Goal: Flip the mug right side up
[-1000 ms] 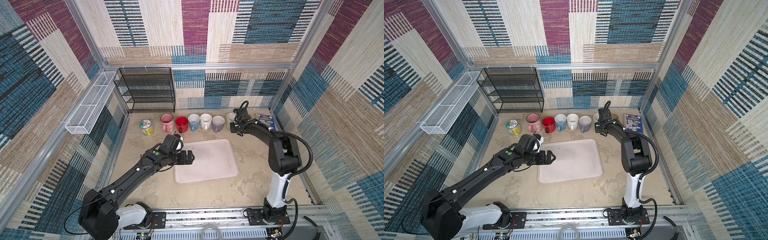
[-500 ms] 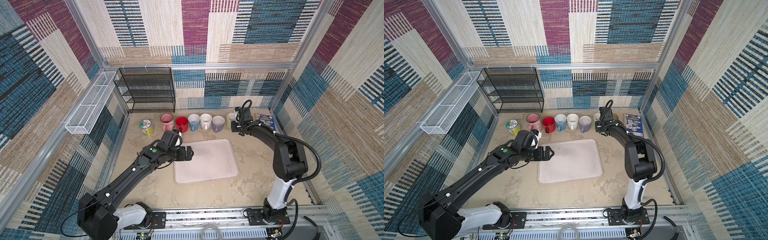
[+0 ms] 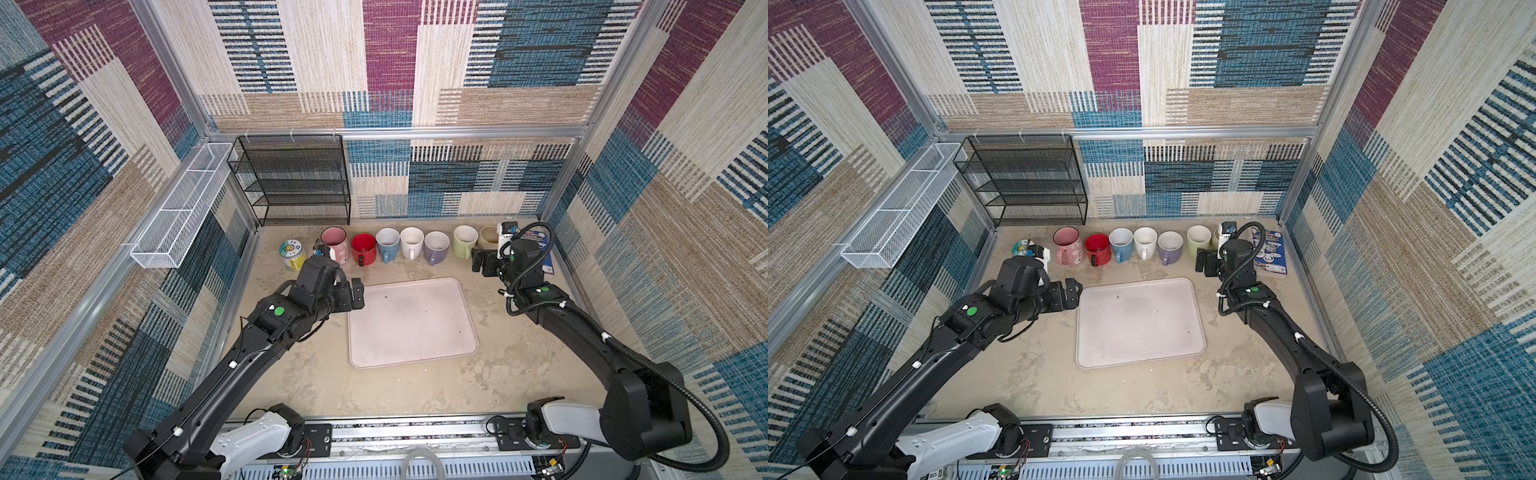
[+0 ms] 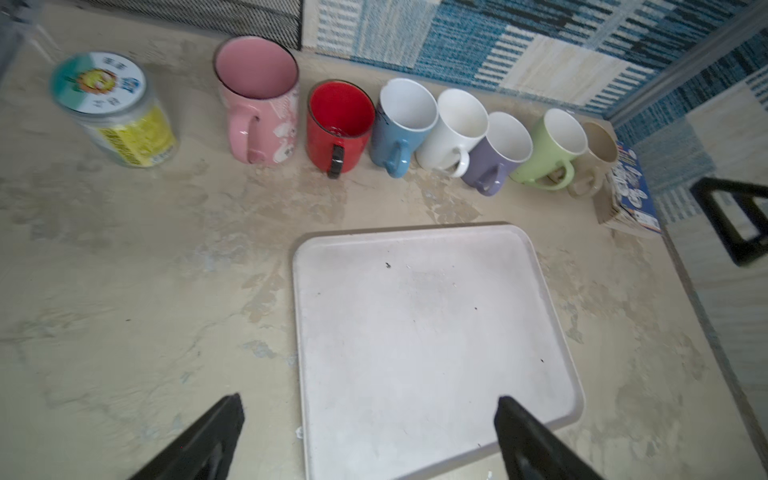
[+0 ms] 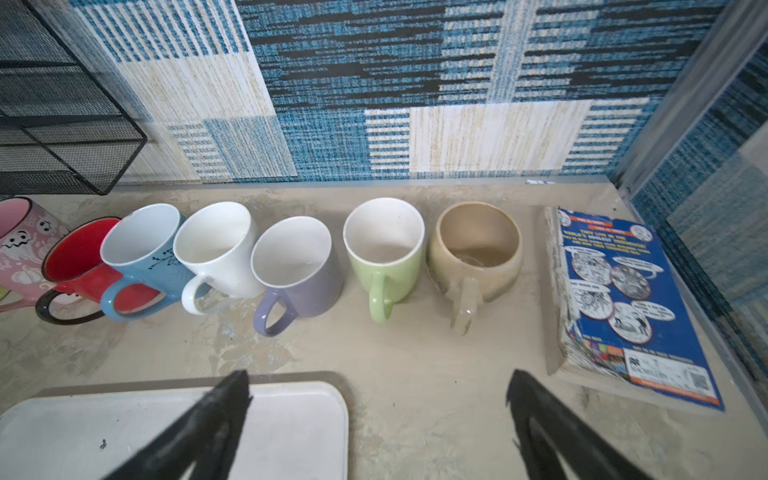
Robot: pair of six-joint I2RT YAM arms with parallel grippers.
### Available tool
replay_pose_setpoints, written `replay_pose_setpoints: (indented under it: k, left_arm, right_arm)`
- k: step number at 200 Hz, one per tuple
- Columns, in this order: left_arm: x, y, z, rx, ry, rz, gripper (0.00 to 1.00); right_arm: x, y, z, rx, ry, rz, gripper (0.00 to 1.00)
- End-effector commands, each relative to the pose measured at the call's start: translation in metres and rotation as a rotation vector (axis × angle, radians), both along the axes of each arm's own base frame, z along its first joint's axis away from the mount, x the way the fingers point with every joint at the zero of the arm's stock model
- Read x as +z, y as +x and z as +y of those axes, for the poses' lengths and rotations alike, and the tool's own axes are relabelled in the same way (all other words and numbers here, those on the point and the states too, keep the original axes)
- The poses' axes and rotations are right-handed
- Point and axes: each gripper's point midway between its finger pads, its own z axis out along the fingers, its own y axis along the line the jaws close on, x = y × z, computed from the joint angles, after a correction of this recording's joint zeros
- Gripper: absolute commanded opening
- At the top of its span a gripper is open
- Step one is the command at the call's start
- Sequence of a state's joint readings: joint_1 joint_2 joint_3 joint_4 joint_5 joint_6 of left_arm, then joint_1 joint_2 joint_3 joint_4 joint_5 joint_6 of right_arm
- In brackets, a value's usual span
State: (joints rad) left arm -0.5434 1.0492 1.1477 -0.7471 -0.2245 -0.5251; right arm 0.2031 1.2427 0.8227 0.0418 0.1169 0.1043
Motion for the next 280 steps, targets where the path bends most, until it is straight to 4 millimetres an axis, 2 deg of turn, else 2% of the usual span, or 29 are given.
replay_pose_setpoints:
  k: [1, 24, 53, 87, 102, 133, 155, 173, 191, 198, 210, 239, 248, 260, 267, 272, 280]
  left_arm:
    - [0.008, 0.002, 0.046, 0.197, 0.099, -0.088, 1.0]
    - [0.016, 0.001, 0.077, 0.316, 0.115, -0.166, 1.0]
    - [0.019, 0.004, 0.116, 0.466, 0.184, -0.296, 0.99]
    - [0.01, 0.021, 0.126, 0.452, 0.272, -0.465, 1.0]
    - [-0.006, 0.029, 0.139, 0.483, 0.315, -0.437, 0.99]
    - [-0.074, 0.062, 0.162, 0.414, 0.405, -0.181, 0.99]
    - [-0.114, 0.083, 0.159, 0.283, 0.448, -0.091, 0.99]
    - [-0.134, 0.094, 0.15, 0.208, 0.414, -0.091, 0.99]
    - [-0.141, 0.104, 0.142, 0.167, 0.37, -0.156, 0.99]
    - [-0.142, 0.107, 0.139, 0.159, 0.355, -0.186, 0.99]
    - [-0.143, 0.113, 0.135, 0.153, 0.332, -0.233, 0.99]
    - [-0.157, 0.121, 0.13, 0.108, 0.342, -0.271, 0.99]
    - [-0.162, 0.121, 0.131, 0.102, 0.343, -0.252, 0.99]
    - [-0.167, 0.128, 0.132, 0.105, 0.345, -0.282, 0.99]
    - [-0.165, 0.132, 0.134, 0.11, 0.336, -0.29, 0.99]
    - [-0.174, 0.127, 0.139, 0.114, 0.305, -0.233, 0.99]
    - [-0.175, 0.127, 0.141, 0.111, 0.258, -0.247, 0.99]
  right_arm:
    - [0.025, -0.007, -0.019, -0.108, 0.034, -0.161, 1.0]
    - [0.022, -0.022, -0.031, -0.154, 0.024, -0.223, 1.0]
    - [0.005, -0.038, -0.041, -0.176, -0.034, -0.304, 1.0]
    - [-0.025, -0.052, -0.062, -0.274, -0.117, -0.331, 1.0]
    - [-0.038, -0.052, -0.072, -0.327, -0.153, -0.311, 1.0]
    - [-0.058, -0.046, -0.079, -0.362, -0.16, -0.295, 1.0]
    - [-0.063, -0.046, -0.084, -0.379, -0.137, -0.325, 1.0]
    - [-0.058, -0.047, -0.084, -0.368, -0.144, -0.373, 1.0]
    - [-0.064, -0.053, -0.087, -0.355, -0.119, -0.393, 1.0]
    - [-0.06, -0.058, -0.088, -0.343, -0.118, -0.428, 1.0]
    - [-0.062, -0.061, -0.08, -0.286, -0.107, -0.427, 1.0]
    - [-0.055, -0.083, -0.068, -0.184, -0.108, -0.516, 1.0]
    - [-0.062, -0.077, -0.065, -0.159, -0.111, -0.495, 1.0]
    - [-0.059, -0.069, -0.063, -0.147, -0.116, -0.507, 1.0]
    - [-0.067, -0.059, -0.06, -0.118, -0.115, -0.449, 1.0]
    - [-0.074, -0.051, -0.057, -0.082, -0.112, -0.409, 1.0]
    - [-0.076, -0.039, -0.058, -0.069, -0.101, -0.391, 1.0]
